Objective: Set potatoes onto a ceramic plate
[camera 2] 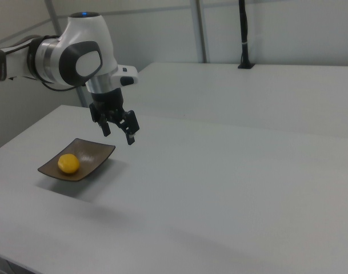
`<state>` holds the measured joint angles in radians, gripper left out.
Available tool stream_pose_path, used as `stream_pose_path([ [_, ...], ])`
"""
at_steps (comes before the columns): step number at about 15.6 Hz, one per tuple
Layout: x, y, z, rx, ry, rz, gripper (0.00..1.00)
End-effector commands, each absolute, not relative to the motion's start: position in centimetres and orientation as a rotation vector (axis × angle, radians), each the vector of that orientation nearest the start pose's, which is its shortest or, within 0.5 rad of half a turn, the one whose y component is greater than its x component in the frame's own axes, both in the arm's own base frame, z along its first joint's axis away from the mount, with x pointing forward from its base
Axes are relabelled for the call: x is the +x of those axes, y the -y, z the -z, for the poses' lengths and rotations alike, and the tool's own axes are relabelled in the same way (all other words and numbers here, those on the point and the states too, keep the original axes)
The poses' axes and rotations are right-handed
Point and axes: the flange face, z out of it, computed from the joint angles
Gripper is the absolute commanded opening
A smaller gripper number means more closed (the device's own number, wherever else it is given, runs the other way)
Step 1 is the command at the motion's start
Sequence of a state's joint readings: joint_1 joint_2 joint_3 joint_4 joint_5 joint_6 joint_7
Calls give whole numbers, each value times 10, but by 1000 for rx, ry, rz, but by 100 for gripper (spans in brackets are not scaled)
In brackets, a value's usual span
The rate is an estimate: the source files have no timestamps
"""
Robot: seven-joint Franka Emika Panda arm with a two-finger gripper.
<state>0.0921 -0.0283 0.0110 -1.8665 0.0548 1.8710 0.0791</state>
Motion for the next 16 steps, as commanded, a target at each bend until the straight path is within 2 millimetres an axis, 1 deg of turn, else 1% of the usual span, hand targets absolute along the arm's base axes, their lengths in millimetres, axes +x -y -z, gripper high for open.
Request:
stream_pose_path([
  [1,546,-56,-535,-3065,57,33,100],
  [4,540,-56,-543,-3079,72,30,100],
  [8,530,-53,-544,-3107,89,-56,100],
  [16,529,-52,-546,-3150,94,-52,100],
])
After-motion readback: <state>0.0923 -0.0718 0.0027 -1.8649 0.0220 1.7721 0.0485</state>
